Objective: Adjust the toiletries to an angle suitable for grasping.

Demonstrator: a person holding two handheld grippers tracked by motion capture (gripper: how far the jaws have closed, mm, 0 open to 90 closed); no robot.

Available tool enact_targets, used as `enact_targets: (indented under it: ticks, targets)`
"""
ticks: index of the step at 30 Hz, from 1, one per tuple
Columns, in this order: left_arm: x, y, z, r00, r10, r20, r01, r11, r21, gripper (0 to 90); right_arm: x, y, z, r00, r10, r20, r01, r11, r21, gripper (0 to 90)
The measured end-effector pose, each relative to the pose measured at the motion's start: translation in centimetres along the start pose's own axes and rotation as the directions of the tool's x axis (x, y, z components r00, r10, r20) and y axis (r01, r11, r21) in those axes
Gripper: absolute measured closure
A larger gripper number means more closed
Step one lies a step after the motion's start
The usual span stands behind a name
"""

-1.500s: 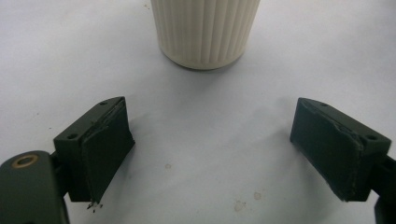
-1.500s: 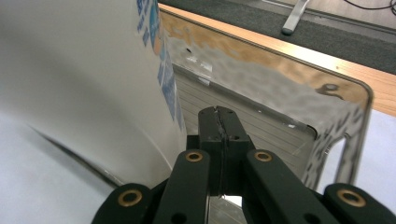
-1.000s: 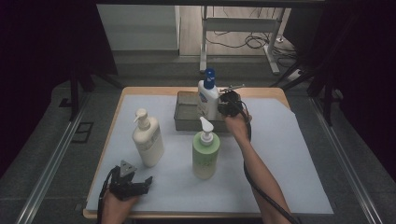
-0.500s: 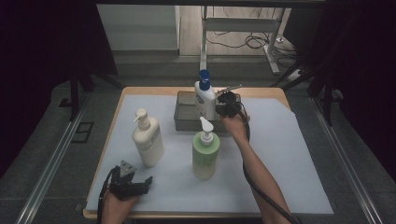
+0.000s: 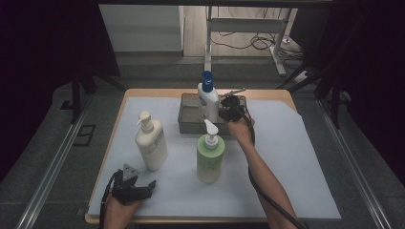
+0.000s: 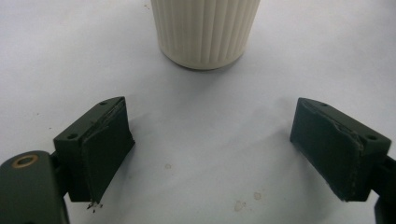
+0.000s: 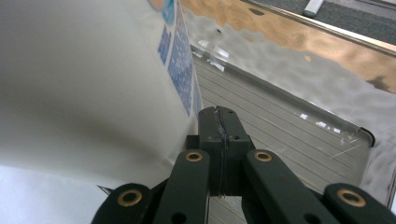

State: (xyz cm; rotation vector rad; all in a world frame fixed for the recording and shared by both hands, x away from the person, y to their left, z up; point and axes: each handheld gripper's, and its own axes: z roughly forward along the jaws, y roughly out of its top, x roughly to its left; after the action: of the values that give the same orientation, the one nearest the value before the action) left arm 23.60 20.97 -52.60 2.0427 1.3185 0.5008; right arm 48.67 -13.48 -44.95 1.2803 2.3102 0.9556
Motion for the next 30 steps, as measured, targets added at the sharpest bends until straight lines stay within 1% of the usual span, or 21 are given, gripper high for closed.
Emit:
enact_targets:
  ticks: [9, 10, 12, 16, 26, 30]
  targets:
    - [0.0, 0.0, 0.0, 1.0, 0.0, 0.001, 0.0, 1.0, 0.001, 11.9, 0.2, 0.1, 0.3, 1.0, 0.008, -0.003, -0.008, 1.0, 0.006, 89.5]
    - [0.0, 0.0, 0.0, 1.0, 0.0, 0.001, 0.0, 1.0, 0.001, 11.9, 0.3, 0.2, 0.4, 1.0, -0.001, -0.008, 0.001, 1.0, 0.008, 89.5]
    - [0.0, 0.0, 0.0, 1.0, 0.0, 0.002, 0.0, 1.0, 0.0, 11.9, 0.4, 0.2, 0.4, 1.0, 0.003, -0.006, -0.003, 1.0, 0.009, 89.5]
    - [0.0, 0.0, 0.0, 1.0, -0.001, 0.001, 0.001, 1.0, 0.0, 11.9, 0.7, 0.4, 0.6, 0.9998, 0.006, -0.017, -0.006, 1.0, 0.005, 89.5]
    - [0.0, 0.0, 0.0, 1.0, -0.001, 0.002, 0.001, 1.0, 0.0, 11.9, 1.4, 0.6, 1.0, 0.9997, -0.005, -0.026, 0.005, 0.9999, 0.009, 89.4]
    - [0.0, 0.0, 0.0, 1.0, 0.0, 0.001, 0.0, 1.0, 0.0, 11.9, 1.4, 0.5, 1.2, 0.9998, -0.016, -0.015, 0.016, 0.9996, 0.025, 89.4]
